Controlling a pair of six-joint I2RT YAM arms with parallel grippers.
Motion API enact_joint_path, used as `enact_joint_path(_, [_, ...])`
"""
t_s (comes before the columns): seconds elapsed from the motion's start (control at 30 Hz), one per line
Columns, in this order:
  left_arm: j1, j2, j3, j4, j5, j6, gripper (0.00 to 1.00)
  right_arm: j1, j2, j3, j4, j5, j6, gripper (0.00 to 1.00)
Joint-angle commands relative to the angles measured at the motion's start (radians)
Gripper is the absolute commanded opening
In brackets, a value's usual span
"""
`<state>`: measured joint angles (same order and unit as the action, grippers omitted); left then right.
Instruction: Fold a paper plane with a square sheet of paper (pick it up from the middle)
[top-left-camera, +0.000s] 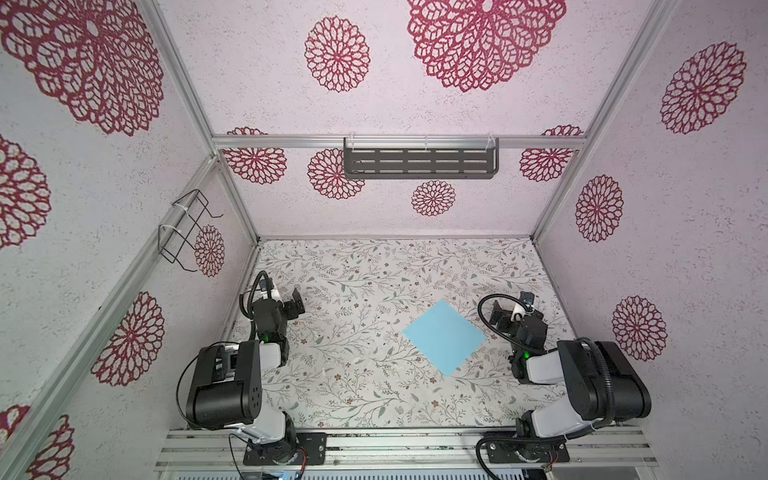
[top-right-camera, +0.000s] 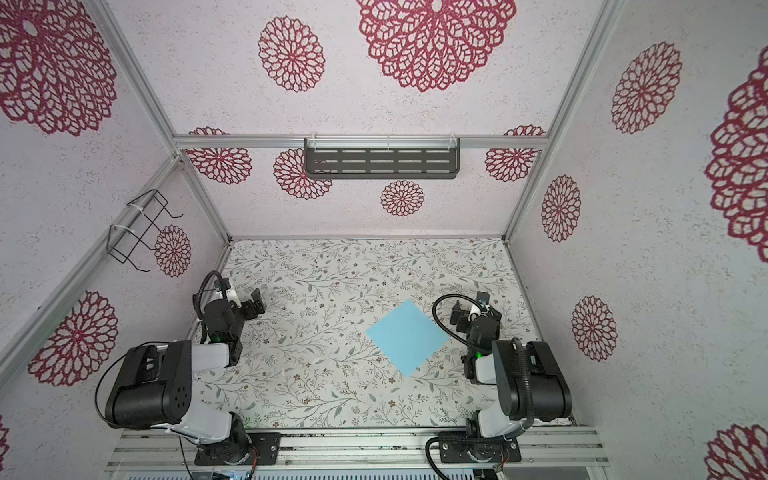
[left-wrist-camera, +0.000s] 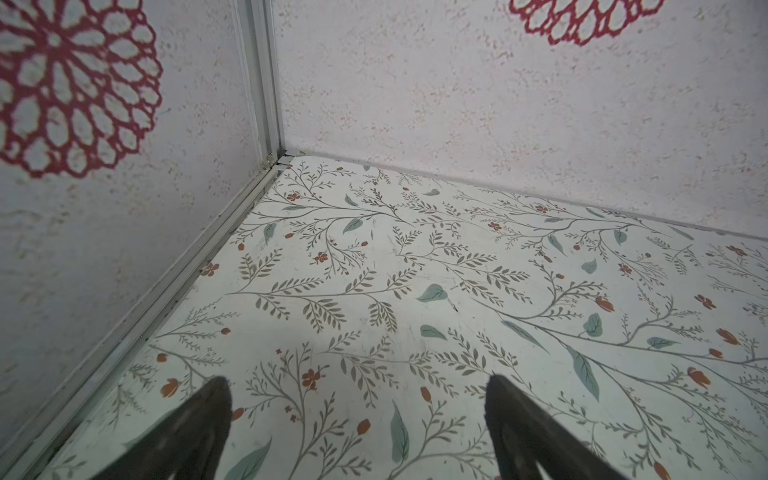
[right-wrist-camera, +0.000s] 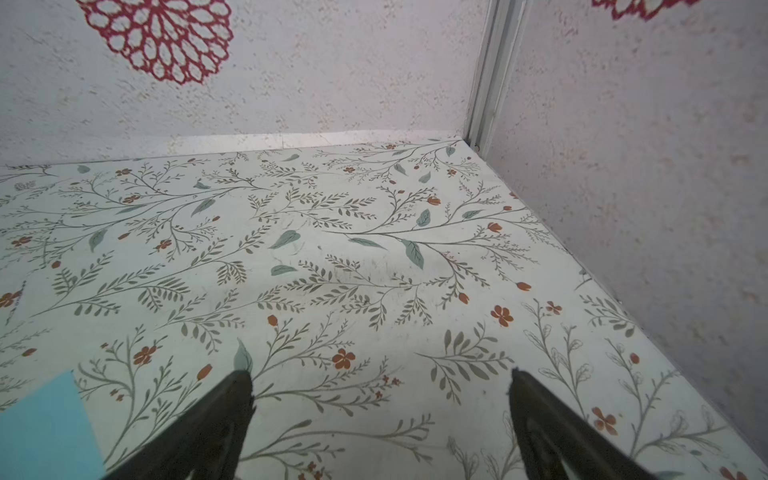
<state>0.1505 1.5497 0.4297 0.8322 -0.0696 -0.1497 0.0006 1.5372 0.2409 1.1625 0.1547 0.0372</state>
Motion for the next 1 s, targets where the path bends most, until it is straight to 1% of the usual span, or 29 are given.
enact_joint_path(0.0, [-0.002,0.001,0.002,0.021,-0.006,0.017,0.97,-0.002,-0.005,0.007,0.045,0.016,0.007,0.99])
enact_joint_path(0.97, [0.0,0.001,0.002,0.022,-0.003,0.017,0.97,0.005,-0.003,0.012,0.035,0.033,0.001,0.99])
